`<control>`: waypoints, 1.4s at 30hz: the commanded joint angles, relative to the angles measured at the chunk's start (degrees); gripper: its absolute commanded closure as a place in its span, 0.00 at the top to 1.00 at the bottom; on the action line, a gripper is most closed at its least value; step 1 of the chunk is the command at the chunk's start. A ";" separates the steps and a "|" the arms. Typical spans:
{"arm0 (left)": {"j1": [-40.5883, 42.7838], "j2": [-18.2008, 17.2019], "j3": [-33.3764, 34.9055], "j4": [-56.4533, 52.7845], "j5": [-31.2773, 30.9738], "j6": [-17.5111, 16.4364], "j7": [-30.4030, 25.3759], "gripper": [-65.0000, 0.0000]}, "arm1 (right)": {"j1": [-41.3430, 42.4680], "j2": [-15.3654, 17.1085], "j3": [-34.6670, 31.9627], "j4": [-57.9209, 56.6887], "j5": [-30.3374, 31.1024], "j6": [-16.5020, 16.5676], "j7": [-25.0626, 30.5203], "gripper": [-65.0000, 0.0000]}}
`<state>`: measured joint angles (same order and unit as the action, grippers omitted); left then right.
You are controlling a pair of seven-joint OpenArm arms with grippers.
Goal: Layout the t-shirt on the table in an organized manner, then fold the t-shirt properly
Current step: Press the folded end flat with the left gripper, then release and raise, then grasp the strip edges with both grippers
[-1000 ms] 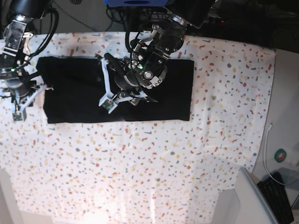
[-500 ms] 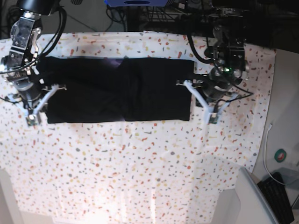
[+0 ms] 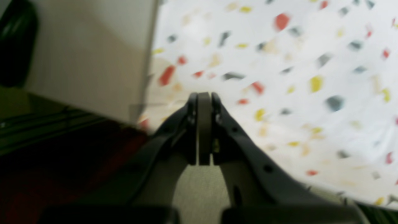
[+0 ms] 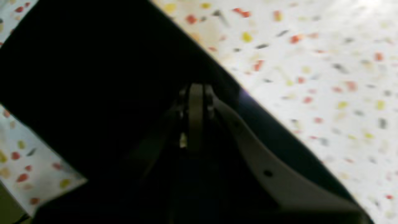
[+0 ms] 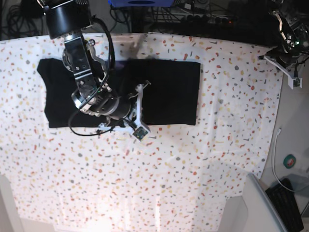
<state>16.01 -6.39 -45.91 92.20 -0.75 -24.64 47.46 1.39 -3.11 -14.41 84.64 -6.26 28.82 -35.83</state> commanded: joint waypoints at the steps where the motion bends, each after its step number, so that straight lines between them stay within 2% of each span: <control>1: -0.32 -0.68 -0.38 0.94 -0.52 -0.54 -0.74 0.00 | 1.29 -0.71 0.04 -0.11 0.06 -0.55 0.98 0.00; 4: -0.32 -0.68 -0.38 0.94 -0.52 -0.54 -0.74 0.00 | 2.17 -1.94 0.30 -4.42 0.06 -0.91 1.42 0.00; 7: -0.32 -0.60 -0.29 0.94 -0.52 -0.54 -0.74 0.00 | 4.55 -1.50 0.48 -8.82 -0.02 -0.99 2.21 0.00; 10: -0.32 -0.60 -0.29 0.94 -0.52 -0.54 -0.74 0.00 | 6.04 -0.71 5.23 -11.63 -0.02 -0.99 3.18 0.00; 13: -0.49 -0.51 -0.29 0.94 -0.52 -0.54 -0.74 0.00 | 7.27 -0.80 10.33 -11.98 -0.02 -0.99 0.89 0.00; 16: -0.76 -0.51 0.15 0.24 -0.52 -0.54 -0.74 0.00 | 6.57 -0.80 12.00 -4.33 -0.02 -0.99 -4.74 0.00; 18: -0.76 -0.68 2.26 -0.03 -0.52 -0.54 -0.74 0.00 | 4.55 -0.89 16.13 3.14 0.06 -0.99 -9.04 0.00; 21: -0.67 -0.68 4.72 -0.29 -0.52 -0.54 -0.82 0.00 | 3.67 -2.56 26.59 12.81 0.15 -0.38 -20.74 0.00; 22: -0.67 -0.60 5.60 -0.56 -0.52 -0.54 -0.82 0.00 | 3.93 -2.64 29.84 14.83 0.24 0.32 -25.84 0.00; 23: -0.76 -0.60 6.39 -0.82 -0.52 -0.54 -0.82 0.00 | 4.37 -2.73 32.13 15.89 0.86 2.43 -29.97 0.00; 24: -0.76 -0.60 7.36 -0.91 -0.52 -0.54 -0.91 0.00 | 4.37 -2.56 34.24 16.59 2.79 5.69 -33.22 0.09; 25: -0.85 -0.60 8.86 -0.91 -0.52 -0.54 -1.00 0.00 | 4.19 -2.29 36.96 17.29 6.22 9.91 -35.24 0.30; 26: -0.85 -0.60 10.61 -0.73 -0.52 -0.54 -1.26 0.00 | 3.93 -2.20 40.13 17.47 9.38 11.18 -36.39 0.48; 28: -0.76 -0.77 13.60 -0.73 -0.52 -0.54 -4.52 0.00 | 3.23 -0.89 47.78 16.68 15.80 11.18 -37.18 0.78; 30: -0.58 -0.68 14.92 -1.61 -0.52 -0.54 -8.47 0.00 | 3.05 0.61 51.82 14.04 18.88 11.18 -36.21 0.93; 36: -2.52 -0.60 15.27 -8.20 -0.52 -0.54 -12.52 0.00 | 3.32 6.68 52.52 0.59 19.40 11.18 -28.91 0.90; 39: -3.83 -0.51 15.27 -11.63 -0.52 -0.54 -12.69 0.00 | 4.11 7.11 52.52 -4.33 20.90 11.18 -26.19 0.90; 42: -4.98 -0.51 15.27 -13.48 -1.66 -0.54 -14.98 0.00 | 4.11 7.03 52.52 -6.36 24.68 11.18 -25.92 0.90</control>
<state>10.96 -6.17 -30.39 77.89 -2.35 -25.54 33.17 4.51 3.60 38.24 77.43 17.10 39.94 -62.85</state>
